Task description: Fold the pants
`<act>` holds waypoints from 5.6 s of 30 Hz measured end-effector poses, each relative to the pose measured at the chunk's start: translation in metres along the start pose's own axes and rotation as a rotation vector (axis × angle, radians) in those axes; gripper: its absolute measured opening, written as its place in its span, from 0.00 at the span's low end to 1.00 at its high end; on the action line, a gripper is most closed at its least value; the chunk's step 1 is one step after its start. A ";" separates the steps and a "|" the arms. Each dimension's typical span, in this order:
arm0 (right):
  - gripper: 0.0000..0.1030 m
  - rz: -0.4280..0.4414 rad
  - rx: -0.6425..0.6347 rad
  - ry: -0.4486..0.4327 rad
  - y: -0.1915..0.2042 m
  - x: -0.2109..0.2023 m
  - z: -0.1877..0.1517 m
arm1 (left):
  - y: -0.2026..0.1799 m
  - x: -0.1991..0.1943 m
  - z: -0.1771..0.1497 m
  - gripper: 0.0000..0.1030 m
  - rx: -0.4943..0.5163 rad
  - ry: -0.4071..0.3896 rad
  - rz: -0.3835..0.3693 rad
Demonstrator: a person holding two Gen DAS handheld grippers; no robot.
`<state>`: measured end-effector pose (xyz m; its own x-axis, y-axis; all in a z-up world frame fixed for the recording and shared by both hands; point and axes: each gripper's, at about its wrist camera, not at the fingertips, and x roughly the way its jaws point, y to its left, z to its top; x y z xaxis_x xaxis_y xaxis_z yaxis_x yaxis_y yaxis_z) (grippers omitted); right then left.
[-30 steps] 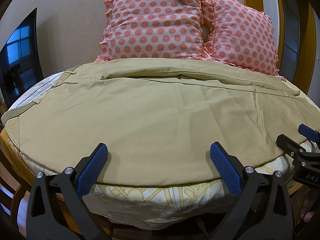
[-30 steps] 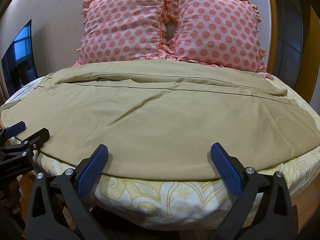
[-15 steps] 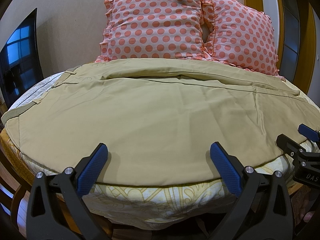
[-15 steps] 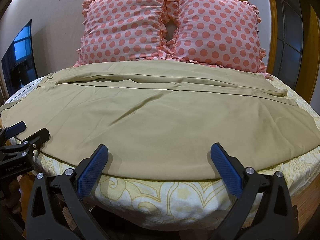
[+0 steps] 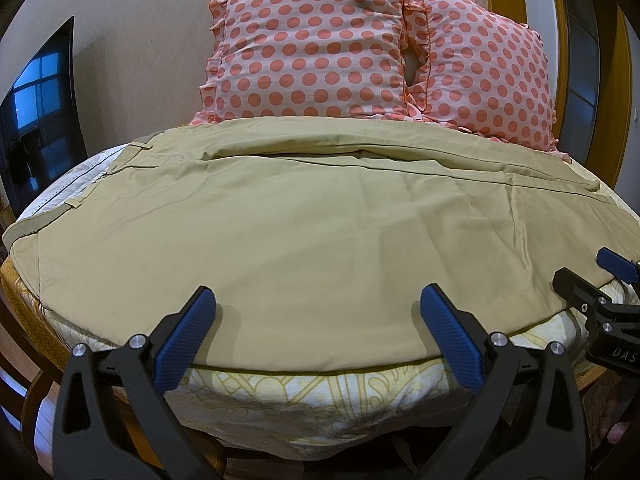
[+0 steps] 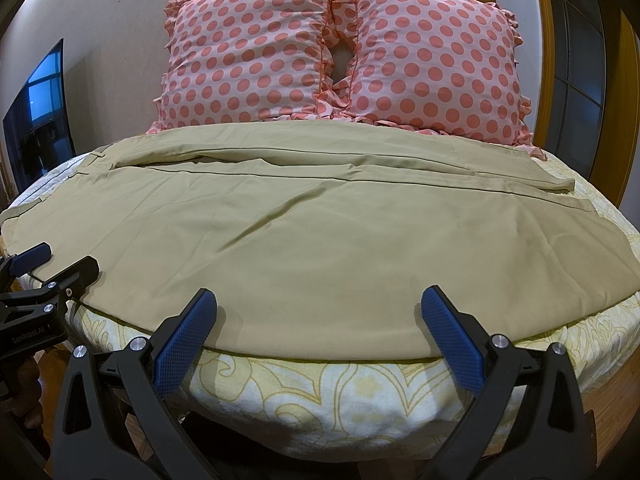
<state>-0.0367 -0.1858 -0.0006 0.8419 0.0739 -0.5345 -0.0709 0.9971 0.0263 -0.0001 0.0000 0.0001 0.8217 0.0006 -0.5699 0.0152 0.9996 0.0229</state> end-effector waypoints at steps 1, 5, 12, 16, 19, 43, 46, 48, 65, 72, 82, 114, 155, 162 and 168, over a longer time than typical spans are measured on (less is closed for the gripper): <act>0.99 0.000 0.000 -0.002 0.000 0.000 0.000 | 0.000 0.000 0.000 0.98 0.000 0.000 0.000; 0.99 0.000 0.000 0.001 0.000 0.000 0.000 | 0.000 0.000 0.000 0.98 0.000 -0.001 0.000; 0.99 0.000 0.000 -0.001 0.000 0.000 0.000 | 0.000 0.000 0.000 0.98 0.000 -0.001 0.000; 0.99 0.000 0.000 -0.005 0.002 -0.001 -0.002 | 0.000 0.000 0.000 0.98 0.000 -0.001 0.000; 0.99 0.000 0.000 -0.015 0.002 0.000 -0.003 | 0.000 0.000 0.000 0.98 0.000 -0.001 0.000; 0.79 -0.239 0.484 0.136 -0.240 0.150 0.189 | 0.015 0.046 0.123 0.98 -0.056 -0.026 0.072; 0.58 -0.328 0.605 0.220 -0.290 0.208 0.209 | 0.019 0.065 0.135 0.98 -0.092 -0.014 0.072; 0.58 -0.393 0.638 0.244 -0.311 0.238 0.218 | 0.023 0.078 0.137 0.98 -0.117 0.001 0.057; 0.05 -0.404 0.672 0.208 -0.364 0.259 0.177 | 0.046 0.116 0.124 0.98 -0.288 0.158 -0.162; 0.04 -0.188 0.821 0.027 -0.369 0.159 0.117 | 0.049 0.107 0.124 0.98 -0.305 0.119 -0.134; 0.23 -0.045 1.017 0.073 -0.371 0.148 0.103 | 0.026 0.078 0.129 0.98 -0.162 0.032 -0.015; 0.02 0.138 0.888 -0.291 -0.345 -0.009 0.068 | 0.124 0.215 0.214 0.05 -0.599 0.285 -0.219; 0.28 -0.116 0.973 -0.170 -0.366 -0.050 -0.040 | 0.118 -0.079 0.017 0.47 -0.398 -0.044 -0.126; 0.02 -0.100 0.935 -0.156 -0.365 -0.031 -0.034 | 0.113 -0.065 0.031 0.54 -0.347 -0.044 -0.108; 0.04 -0.172 0.931 -0.123 -0.368 -0.041 -0.041 | 0.114 -0.044 0.029 0.55 -0.324 0.021 -0.087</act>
<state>-0.0674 -0.5569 -0.0231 0.8551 -0.1264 -0.5029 0.4689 0.6025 0.6458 -0.0182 0.1133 0.0515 0.8133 -0.0877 -0.5753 -0.0999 0.9529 -0.2864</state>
